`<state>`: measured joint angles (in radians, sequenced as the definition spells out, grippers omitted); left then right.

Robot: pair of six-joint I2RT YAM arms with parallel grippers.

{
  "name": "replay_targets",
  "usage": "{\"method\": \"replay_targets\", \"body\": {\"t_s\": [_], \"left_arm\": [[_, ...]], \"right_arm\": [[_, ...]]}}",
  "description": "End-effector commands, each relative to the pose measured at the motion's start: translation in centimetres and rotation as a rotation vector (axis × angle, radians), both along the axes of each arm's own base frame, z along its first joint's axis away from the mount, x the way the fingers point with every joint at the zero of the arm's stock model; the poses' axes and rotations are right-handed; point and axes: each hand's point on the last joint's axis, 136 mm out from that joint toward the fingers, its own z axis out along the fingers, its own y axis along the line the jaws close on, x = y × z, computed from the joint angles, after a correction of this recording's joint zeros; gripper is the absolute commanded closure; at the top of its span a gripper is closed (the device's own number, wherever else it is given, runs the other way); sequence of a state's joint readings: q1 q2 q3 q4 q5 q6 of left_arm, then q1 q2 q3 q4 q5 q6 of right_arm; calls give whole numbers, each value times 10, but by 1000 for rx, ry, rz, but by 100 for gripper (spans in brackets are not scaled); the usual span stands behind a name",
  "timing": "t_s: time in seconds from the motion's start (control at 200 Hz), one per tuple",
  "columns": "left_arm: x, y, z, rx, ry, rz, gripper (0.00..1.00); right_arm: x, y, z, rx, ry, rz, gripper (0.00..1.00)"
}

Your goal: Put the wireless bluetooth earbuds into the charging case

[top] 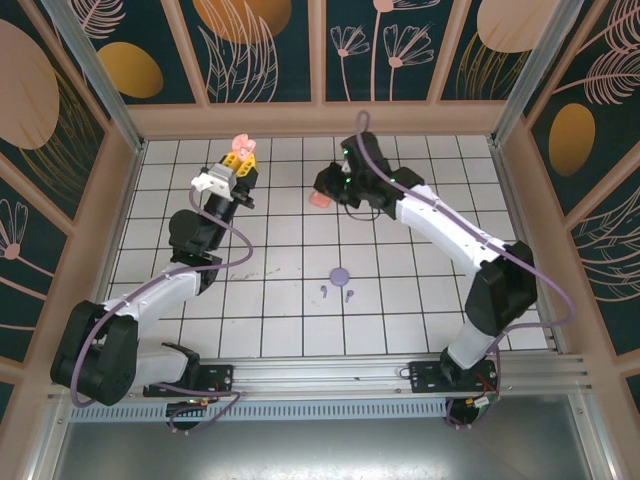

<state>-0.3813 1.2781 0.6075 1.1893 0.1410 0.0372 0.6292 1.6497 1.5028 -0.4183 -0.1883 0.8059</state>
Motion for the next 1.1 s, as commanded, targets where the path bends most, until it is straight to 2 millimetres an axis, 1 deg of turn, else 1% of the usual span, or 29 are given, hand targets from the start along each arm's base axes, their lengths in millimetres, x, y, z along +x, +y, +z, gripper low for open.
{"method": "replay_targets", "body": {"t_s": [0.0, 0.055, 0.095, 0.12, 0.13, 0.14, 0.155, 0.225, 0.295, 0.43, 0.586, 0.746, 0.981, 1.096], "left_arm": [[-24, -17, 11, 64, -104, -124, 100], [-26, -23, 8, 89, -103, -157, 100], [-28, -27, 6, 105, -102, -180, 100], [-29, -30, 4, 115, -101, -196, 100], [-29, -31, 3, 120, -98, -202, 100], [-29, -32, 2, 124, -98, -210, 100], [-30, -34, 1, 130, -96, -221, 100], [-30, -42, -4, 151, -88, -266, 100], [-30, -50, -8, 178, -76, -311, 100], [-25, -62, -21, 225, -41, -370, 100], [-22, -73, -30, 256, -17, -430, 100], [-19, -81, -35, 268, -1, -472, 100], [-19, -83, -31, 268, -18, -481, 100], [-21, -84, -29, 267, -26, -483, 100]], "right_arm": [[15, -7, 59, 63, -187, 5, 79], [19, -10, 77, 67, -242, 17, 79], [20, -10, 95, 74, -291, 32, 79], [20, -10, 100, 74, -312, 41, 79], [20, -9, 107, 76, -332, 48, 79], [20, -9, 108, 75, -335, 51, 79], [21, -9, 114, 75, -356, 59, 79], [19, -7, 134, 79, -422, 95, 78], [15, -6, 150, 82, -482, 124, 78], [3, -5, 170, 93, -569, 179, 78], [-10, 0, 177, 112, -622, 245, 78], [-22, 9, 176, 97, -656, 295, 78], [-38, 25, 158, 68, -642, 338, 78], [-41, 30, 147, 66, -616, 346, 78]]}}
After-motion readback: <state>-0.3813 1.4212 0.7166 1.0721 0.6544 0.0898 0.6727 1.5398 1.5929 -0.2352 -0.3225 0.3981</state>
